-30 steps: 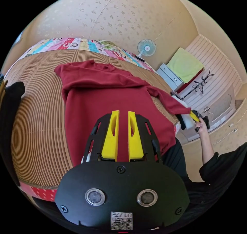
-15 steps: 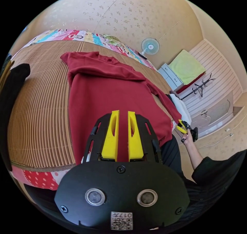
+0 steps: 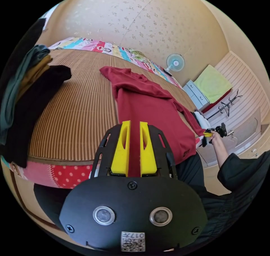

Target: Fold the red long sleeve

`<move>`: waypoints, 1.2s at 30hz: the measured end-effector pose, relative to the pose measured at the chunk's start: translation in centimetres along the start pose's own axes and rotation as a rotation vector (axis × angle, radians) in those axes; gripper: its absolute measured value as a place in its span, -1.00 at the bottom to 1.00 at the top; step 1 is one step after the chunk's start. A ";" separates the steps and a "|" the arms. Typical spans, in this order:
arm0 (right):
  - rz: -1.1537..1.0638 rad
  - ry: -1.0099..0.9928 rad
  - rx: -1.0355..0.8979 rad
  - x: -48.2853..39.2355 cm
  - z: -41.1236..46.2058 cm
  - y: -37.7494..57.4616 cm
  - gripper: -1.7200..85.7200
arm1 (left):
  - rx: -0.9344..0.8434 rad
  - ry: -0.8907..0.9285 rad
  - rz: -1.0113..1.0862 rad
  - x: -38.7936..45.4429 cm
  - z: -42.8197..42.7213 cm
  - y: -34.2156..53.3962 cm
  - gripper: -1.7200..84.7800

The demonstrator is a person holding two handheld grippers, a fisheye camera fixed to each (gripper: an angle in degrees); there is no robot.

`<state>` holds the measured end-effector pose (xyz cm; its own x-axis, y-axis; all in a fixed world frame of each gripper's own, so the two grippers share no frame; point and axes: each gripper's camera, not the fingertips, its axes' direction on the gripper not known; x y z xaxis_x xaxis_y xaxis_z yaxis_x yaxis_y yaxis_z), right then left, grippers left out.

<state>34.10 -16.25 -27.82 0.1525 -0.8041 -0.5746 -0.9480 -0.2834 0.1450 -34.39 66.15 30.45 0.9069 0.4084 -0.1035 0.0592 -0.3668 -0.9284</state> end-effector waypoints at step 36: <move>-1.070 -0.340 -0.086 -26.9 -0.3 27.0 -0.90 | -0.271 -0.203 0.011 9.5 7.7 -3.7 -0.79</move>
<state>4.52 -2.44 -8.19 0.7790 0.0545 -0.6246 -0.3512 -0.7874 -0.5067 -29.17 77.80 30.13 0.8080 0.5515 -0.2072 0.1832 -0.5695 -0.8013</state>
